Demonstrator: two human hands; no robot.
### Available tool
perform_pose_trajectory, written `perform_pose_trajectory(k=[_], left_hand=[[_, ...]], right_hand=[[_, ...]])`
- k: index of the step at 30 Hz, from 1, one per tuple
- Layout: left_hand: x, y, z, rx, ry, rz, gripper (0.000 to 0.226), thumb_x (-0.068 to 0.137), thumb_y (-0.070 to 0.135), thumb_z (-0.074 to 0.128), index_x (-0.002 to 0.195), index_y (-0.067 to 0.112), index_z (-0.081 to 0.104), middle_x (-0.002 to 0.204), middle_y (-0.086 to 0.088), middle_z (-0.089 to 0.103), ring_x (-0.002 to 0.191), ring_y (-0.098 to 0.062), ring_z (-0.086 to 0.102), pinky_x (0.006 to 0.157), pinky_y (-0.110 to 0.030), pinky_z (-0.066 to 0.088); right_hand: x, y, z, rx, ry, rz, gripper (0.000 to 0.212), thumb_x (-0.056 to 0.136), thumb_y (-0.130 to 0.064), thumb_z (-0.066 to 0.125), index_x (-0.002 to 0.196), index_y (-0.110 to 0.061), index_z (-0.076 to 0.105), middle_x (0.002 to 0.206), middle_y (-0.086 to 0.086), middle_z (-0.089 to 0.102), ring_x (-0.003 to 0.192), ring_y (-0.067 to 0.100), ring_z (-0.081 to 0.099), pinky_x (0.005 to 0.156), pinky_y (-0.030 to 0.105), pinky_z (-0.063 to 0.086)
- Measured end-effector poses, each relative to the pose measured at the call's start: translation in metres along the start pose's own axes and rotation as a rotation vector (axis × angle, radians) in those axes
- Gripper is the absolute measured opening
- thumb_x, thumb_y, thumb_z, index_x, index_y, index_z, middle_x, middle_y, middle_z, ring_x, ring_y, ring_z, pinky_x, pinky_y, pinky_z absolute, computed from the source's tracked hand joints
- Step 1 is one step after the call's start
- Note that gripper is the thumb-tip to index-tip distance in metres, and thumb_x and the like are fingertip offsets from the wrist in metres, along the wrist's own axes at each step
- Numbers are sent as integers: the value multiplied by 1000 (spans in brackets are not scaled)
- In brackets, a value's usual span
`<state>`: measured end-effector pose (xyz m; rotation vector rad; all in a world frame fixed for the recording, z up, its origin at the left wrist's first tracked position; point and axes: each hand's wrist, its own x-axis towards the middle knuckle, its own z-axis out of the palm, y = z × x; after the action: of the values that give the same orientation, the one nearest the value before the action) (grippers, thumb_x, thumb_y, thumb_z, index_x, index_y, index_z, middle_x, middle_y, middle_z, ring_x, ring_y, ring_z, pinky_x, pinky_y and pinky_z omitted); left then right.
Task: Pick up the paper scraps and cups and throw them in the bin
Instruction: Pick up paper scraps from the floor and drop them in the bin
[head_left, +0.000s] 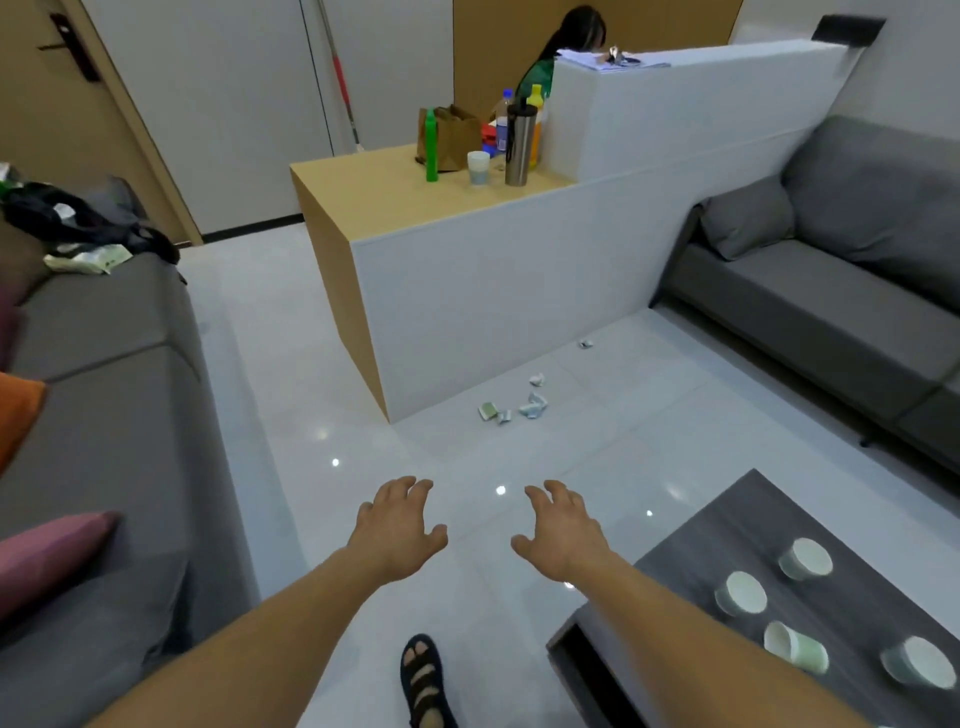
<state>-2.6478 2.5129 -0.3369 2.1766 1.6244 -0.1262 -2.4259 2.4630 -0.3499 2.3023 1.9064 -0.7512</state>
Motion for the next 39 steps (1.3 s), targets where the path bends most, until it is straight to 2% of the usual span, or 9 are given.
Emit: perform_pose_trajectory(k=[7, 14, 21, 26, 32, 39], left_hand=[[157, 3, -56, 14, -43, 92, 70, 90, 50, 47, 149, 21, 24, 155, -3, 24, 143, -23, 20, 113, -43, 26], [288, 27, -88, 51, -86, 145, 70, 90, 51, 47, 149, 20, 25, 155, -4, 25, 142, -25, 22, 112, -44, 27], [411, 38, -117, 51, -115, 46, 70, 90, 50, 48, 148, 20, 25, 155, -4, 24, 142, -25, 22, 112, -43, 28], [491, 46, -140, 29, -106, 50, 69, 90, 50, 48, 148, 19, 26, 154, -5, 25, 141, -25, 22, 112, -42, 28], [591, 37, -135, 9, -219, 83, 70, 90, 49, 47, 149, 20, 24, 155, -5, 23, 142, -24, 20, 113, -42, 26], [718, 13, -89, 25, -426, 114, 69, 92, 47, 46, 150, 18, 23, 155, -4, 24, 142, -23, 19, 114, -37, 25]], right_hand=[[125, 3, -55, 38, 23, 101, 75, 91, -50, 52, 153, -24, 17, 160, 1, 9, 144, 24, 14, 110, 46, 34], [241, 21, -90, 78, -24, 136, 77, 92, -51, 51, 154, -23, 14, 160, 2, 6, 144, 24, 12, 111, 45, 33], [371, 46, -139, 46, -75, 82, 77, 90, -50, 53, 152, -22, 18, 159, 3, 12, 142, 27, 19, 107, 45, 37], [454, 60, -182, 43, -78, 80, 78, 88, -51, 56, 151, -23, 21, 158, 2, 15, 141, 26, 21, 106, 45, 38], [536, 65, -181, 85, -157, 166, 83, 85, -55, 57, 152, -23, 21, 158, 2, 15, 141, 25, 22, 106, 43, 38], [637, 75, -133, 225, -245, 301, 82, 86, -53, 57, 152, -23, 18, 158, 1, 14, 141, 25, 20, 107, 44, 39]])
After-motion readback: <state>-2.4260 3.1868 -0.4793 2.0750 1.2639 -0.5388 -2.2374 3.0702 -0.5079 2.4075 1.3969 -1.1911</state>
